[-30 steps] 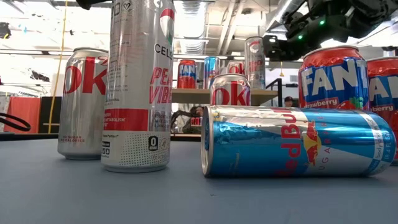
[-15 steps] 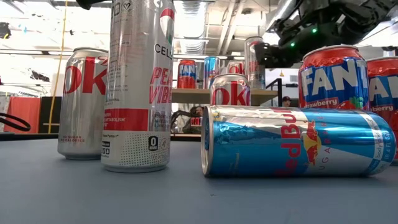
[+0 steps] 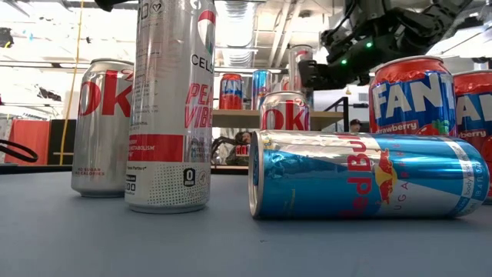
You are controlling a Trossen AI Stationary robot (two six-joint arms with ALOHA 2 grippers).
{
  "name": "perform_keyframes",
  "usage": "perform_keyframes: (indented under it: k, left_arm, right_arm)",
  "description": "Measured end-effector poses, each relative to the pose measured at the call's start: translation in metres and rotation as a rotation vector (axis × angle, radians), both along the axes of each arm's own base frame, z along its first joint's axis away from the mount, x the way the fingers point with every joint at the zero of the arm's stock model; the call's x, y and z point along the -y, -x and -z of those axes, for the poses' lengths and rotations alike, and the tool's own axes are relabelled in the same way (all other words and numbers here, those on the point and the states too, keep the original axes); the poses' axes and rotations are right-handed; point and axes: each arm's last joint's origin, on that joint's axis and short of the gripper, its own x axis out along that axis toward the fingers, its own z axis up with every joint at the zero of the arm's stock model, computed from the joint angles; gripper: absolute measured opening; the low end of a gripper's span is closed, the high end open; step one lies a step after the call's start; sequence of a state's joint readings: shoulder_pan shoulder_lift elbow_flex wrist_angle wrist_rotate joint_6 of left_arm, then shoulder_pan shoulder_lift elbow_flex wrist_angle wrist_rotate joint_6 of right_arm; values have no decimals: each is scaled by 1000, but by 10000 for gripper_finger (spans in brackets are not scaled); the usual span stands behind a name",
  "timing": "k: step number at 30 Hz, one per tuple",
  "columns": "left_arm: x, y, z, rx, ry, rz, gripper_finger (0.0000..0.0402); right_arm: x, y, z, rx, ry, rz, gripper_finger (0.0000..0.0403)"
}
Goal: Place canned beverage on shelf
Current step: Adjust the black soda can
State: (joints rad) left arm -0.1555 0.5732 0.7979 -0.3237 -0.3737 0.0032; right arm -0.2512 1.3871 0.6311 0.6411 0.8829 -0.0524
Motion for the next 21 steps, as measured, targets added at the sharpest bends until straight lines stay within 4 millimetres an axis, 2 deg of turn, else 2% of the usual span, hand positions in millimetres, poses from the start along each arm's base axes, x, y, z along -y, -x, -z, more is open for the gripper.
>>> perform_keyframes:
  k: [21]
  left_arm:
    - [0, 0, 0, 1, 6, 0, 332]
  right_arm:
    - [18, -79, 2, -39, -16, -133, 0]
